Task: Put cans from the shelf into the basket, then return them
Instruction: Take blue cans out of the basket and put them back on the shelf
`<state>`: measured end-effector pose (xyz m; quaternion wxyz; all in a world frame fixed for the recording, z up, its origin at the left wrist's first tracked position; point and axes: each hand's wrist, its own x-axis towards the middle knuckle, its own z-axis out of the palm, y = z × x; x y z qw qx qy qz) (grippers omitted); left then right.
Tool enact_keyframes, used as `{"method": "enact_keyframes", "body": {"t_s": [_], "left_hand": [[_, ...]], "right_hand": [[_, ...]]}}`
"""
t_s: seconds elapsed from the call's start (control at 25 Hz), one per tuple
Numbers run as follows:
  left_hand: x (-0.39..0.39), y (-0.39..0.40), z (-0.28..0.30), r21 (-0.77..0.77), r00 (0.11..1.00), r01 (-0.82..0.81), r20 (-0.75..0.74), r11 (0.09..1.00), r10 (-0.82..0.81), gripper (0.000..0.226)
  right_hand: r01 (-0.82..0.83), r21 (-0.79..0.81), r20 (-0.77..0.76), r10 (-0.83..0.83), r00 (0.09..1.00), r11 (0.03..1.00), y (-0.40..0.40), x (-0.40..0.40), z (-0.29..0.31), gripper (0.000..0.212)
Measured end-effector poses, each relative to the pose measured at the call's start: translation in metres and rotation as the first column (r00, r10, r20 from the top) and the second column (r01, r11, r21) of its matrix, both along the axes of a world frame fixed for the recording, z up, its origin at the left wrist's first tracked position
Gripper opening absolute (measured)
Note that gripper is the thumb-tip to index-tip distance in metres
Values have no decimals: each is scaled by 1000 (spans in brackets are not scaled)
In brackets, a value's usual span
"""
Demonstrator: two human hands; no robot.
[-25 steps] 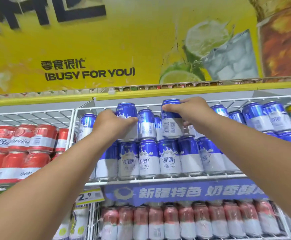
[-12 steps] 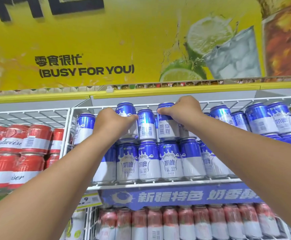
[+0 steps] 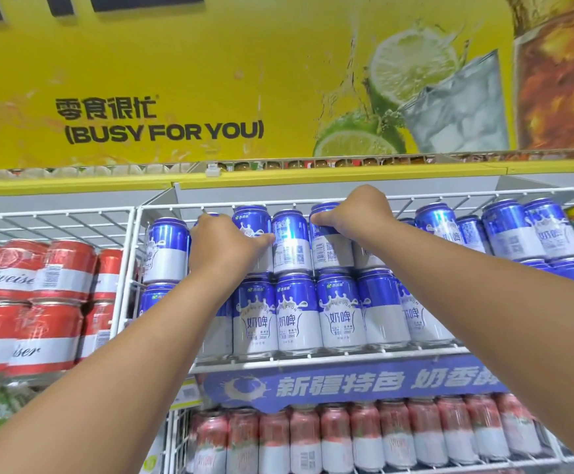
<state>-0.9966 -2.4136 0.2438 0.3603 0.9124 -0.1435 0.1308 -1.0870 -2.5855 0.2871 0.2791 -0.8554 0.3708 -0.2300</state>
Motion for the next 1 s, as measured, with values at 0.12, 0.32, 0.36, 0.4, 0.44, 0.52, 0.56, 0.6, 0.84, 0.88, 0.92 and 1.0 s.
{"method": "enact_keyframes", "body": {"t_s": [0.12,0.32,0.36,0.4,0.44,0.52,0.56,0.6,0.84,0.88,0.92,1.0], "left_hand": [[2,-1,-4,-23,999,9,38,1000,-8,82],[1,3,-17,12,988,71,136,997,-72,69],[-1,4,-20,29,983,86,160,996,-89,68],[-4,6,-23,54,976,100,191,994,-108,65],[-6,9,-25,88,964,113,230,990,-131,61],[-11,15,-31,192,929,123,322,974,-181,52],[-13,18,-35,254,904,117,372,960,-209,49],[-15,21,-38,314,877,109,416,943,-240,49],[-32,32,-58,461,836,109,438,881,-332,68],[-40,34,-62,488,839,98,428,867,-336,70],[-48,36,-65,512,839,84,427,855,-338,71],[-68,39,-71,524,852,55,419,850,-314,76]], "right_hand": [[11,-55,-12,-11,1000,998,-2,-2,-4,48],[-25,-92,28,28,999,995,1,-13,-14,40],[-42,-117,36,47,998,992,2,-16,-19,34],[-60,-141,38,67,997,988,4,-20,-25,30],[-81,-157,42,88,995,984,5,-25,-31,32],[-136,-197,41,147,988,971,6,-36,-43,39],[-166,-252,20,177,984,953,7,-42,-48,41],[-195,-333,-25,198,980,922,7,-49,-53,44],[-376,-546,-253,280,926,749,9,-84,-84,75],[-389,-554,-265,286,921,736,9,-91,-88,76],[-399,-570,-272,293,917,718,10,-98,-92,76],[-413,-582,-258,322,911,701,10,-114,-101,76]]}}
